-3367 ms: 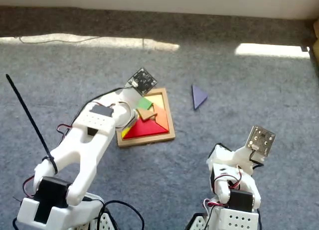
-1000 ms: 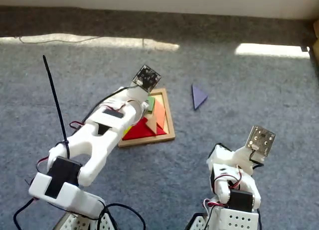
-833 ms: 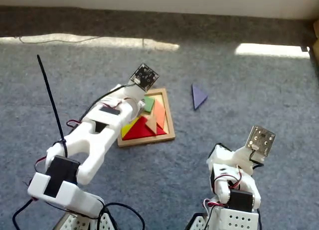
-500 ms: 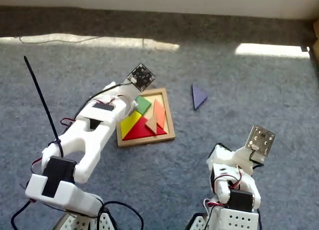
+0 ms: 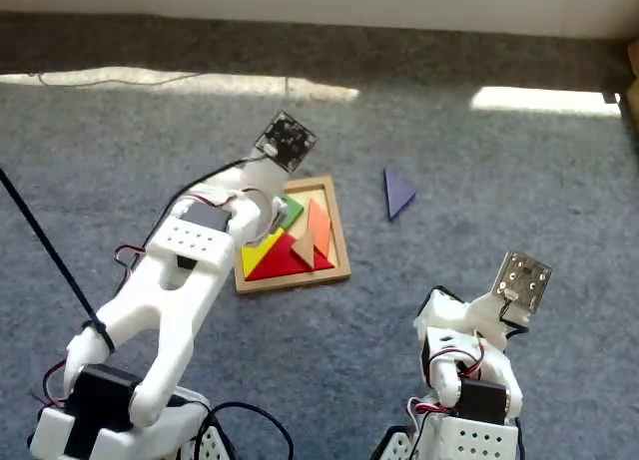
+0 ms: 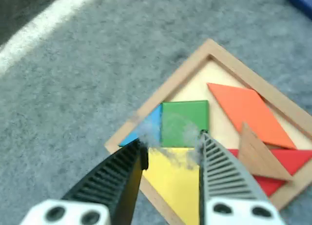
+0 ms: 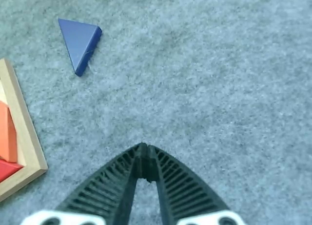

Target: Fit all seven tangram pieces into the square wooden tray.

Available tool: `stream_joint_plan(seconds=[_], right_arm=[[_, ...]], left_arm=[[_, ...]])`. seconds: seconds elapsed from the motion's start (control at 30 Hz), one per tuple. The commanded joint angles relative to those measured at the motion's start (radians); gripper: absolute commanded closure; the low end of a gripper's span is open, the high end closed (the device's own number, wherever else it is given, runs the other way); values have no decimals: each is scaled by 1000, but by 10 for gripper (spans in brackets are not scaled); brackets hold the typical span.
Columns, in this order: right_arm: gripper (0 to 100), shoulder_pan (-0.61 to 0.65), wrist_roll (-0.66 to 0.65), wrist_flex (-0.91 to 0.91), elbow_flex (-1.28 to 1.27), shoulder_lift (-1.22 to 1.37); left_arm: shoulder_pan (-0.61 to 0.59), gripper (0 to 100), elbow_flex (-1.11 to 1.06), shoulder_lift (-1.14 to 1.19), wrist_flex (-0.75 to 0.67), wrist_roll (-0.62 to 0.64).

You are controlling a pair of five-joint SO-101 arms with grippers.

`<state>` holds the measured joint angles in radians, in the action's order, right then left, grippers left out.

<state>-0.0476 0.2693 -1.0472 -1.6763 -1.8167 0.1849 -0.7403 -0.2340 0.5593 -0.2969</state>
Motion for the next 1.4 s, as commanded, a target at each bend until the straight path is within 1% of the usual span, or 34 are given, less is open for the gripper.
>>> stream_joint_plan(seconds=[0.0,0.1,0.27,0.47,0.6,0.83,1.1,1.37], right_arm=[[995,-12,-8,15,-116,-16],[995,-12,-8,15,-116,-16],[995,-12,-8,15,-116,-16],[995,-12,-8,15,-116,-16],[995,-12,-8,15,-116,-16],[995,-12,-8,15,-116,-16],[995,-12,-8,15,-116,-16],[995,-12,-8,15,-116,-16]], left_arm=[[99,825,22,-53,135,12],[139,825,-1,-45,164,12],[162,825,-42,-25,152,12],[147,826,-45,85,48,12],[110,828,-38,147,-9,12],[70,829,-18,148,-17,12],[70,829,7,140,-11,14],[77,825,30,24,-11,54]])
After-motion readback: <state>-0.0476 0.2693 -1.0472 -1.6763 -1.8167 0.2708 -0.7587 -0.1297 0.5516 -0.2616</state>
